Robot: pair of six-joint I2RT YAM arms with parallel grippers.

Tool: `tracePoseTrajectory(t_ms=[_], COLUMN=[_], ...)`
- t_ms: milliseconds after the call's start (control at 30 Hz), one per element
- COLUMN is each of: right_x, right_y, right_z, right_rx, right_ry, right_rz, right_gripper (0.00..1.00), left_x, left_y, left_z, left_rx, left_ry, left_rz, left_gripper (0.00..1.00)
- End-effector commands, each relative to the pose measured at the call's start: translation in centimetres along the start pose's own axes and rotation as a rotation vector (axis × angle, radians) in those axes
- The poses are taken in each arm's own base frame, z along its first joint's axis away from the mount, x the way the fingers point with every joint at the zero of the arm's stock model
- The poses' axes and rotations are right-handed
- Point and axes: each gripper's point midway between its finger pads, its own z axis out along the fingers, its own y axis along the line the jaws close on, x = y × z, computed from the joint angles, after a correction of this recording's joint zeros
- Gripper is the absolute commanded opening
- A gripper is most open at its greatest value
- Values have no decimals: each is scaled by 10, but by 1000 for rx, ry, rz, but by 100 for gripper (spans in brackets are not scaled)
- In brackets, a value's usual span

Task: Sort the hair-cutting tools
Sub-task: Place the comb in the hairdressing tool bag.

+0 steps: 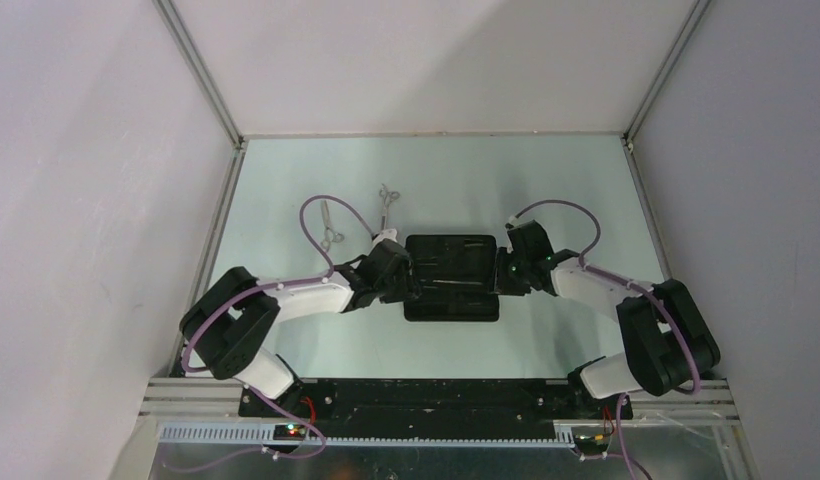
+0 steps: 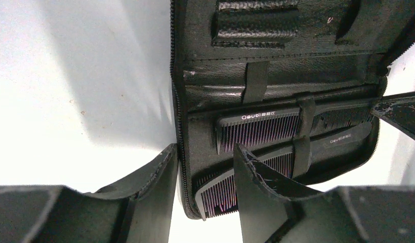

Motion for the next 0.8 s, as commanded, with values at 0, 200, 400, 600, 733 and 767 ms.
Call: tracePoseTrajectory(t_ms=[0, 200, 400, 600, 733, 767], right_x=[-17, -16, -14, -16, -21, -22], right_y=[17, 24, 34, 42, 36, 33], right_z=[6, 7, 11, 12, 3, 1], right_rx=[-17, 42, 76, 81, 113, 120], right_ry=[-48, -44, -36, -32, -52, -56], right_rz=[-51, -125, -172, -188, -198, -198], right_gripper=[26, 23, 28, 32, 33, 33], left_x=[-6, -2, 3, 4, 6, 6], left_y=[-16, -23, -32, -32, -24, -23], left_z=[3, 7, 6, 5, 6, 6], left_rx=[55, 97, 142, 141, 111, 107], left_ry=[-1, 16, 37, 34, 32, 33], left_rz=[-21, -40, -53, -57, -56, -56], left_gripper=[47, 44, 41, 40, 38, 38])
